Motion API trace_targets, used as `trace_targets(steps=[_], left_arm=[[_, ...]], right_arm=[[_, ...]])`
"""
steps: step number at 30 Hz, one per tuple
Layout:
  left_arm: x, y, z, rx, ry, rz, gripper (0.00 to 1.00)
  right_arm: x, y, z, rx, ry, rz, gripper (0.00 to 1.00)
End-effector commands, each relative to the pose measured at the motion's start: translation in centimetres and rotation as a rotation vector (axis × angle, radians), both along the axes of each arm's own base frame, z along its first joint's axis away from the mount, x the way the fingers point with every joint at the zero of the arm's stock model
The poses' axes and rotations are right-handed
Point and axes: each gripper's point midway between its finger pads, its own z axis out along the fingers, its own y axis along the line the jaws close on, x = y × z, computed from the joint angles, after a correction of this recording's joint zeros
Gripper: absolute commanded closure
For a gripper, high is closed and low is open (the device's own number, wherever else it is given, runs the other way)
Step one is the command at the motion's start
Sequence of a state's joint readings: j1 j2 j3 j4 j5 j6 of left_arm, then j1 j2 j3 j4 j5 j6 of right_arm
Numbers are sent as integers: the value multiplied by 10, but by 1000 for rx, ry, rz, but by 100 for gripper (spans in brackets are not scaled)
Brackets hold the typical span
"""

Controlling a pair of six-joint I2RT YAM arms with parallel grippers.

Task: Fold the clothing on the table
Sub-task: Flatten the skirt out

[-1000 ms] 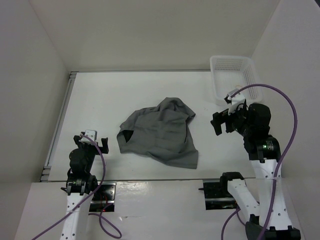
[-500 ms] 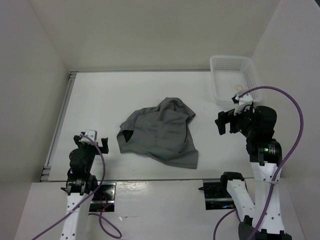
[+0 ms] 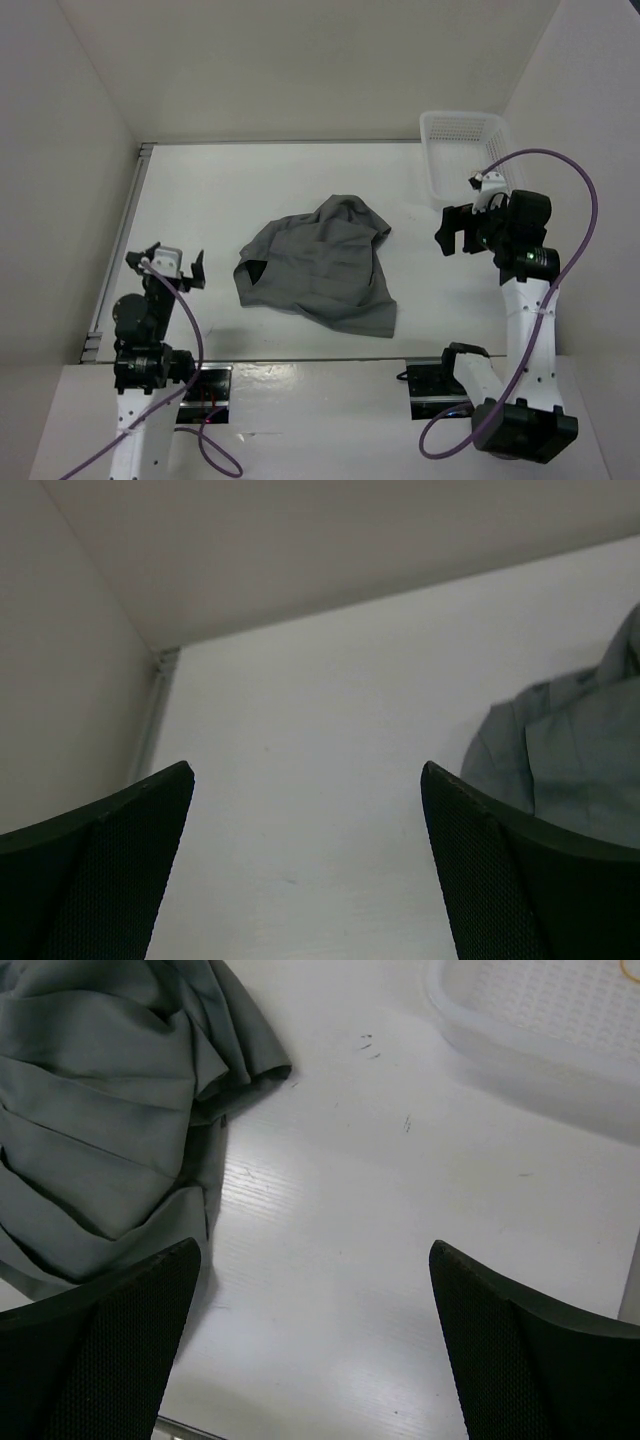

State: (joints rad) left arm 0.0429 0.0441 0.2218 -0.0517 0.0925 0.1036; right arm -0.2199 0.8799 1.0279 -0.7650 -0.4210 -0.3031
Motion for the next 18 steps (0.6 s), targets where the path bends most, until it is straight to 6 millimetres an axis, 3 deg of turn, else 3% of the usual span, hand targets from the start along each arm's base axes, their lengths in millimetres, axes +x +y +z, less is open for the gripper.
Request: trace_targets(steps=[1, 2, 3, 4, 5, 6, 7, 8, 9, 10, 11, 12, 13, 14, 15, 16, 17, 18], left_arm=[[5, 14, 92, 72, -90, 69, 0], [20, 23, 113, 69, -12, 112, 0], [28, 28, 112, 69, 75, 137, 0], [48, 28, 142, 56, 106, 136, 0], [55, 30, 150, 35, 144, 150, 0], [59, 34, 144, 5, 229, 180, 0], [78, 33, 131, -39, 328, 184, 0], [75, 33, 151, -38, 369, 185, 0], [93, 30, 130, -35, 490, 167, 0], [97, 28, 127, -19, 552, 146, 0], [91, 28, 126, 0, 638, 128, 0], [100, 33, 100, -4, 756, 139, 0], [99, 33, 88, -40, 821, 141, 0], [97, 38, 74, -61, 882, 162, 0], [93, 42, 53, -69, 962, 174, 0], [85, 43, 32, -80, 1023, 175, 0], [84, 48, 27, -86, 1008, 188, 0], [81, 50, 20, -80, 1009, 201, 0]], right_arm=[[13, 2, 26, 46, -32, 28, 1], [21, 4, 29, 46, -13, 51, 1], [31, 2, 34, 47, -12, 51, 1], [35, 4, 34, 44, 3, 57, 1], [39, 9, 36, 44, 6, 80, 1], [45, 11, 45, 35, 0, 86, 1], [56, 11, 37, 6, 28, 95, 1], [60, 27, 40, -11, 36, 139, 1], [70, 25, 24, -70, 92, 124, 1], [76, 31, 18, -104, 113, 128, 1], [80, 55, 14, -142, 123, 184, 1], [86, 64, 8, -176, 142, 197, 1], [90, 75, 3, -203, 154, 216, 1], [97, 85, -15, -244, 208, 238, 1], [98, 112, -13, -258, 194, 303, 1], [103, 125, -24, -273, 220, 333, 1], [104, 153, -15, -275, 184, 394, 1], [104, 168, -14, -277, 176, 427, 1]])
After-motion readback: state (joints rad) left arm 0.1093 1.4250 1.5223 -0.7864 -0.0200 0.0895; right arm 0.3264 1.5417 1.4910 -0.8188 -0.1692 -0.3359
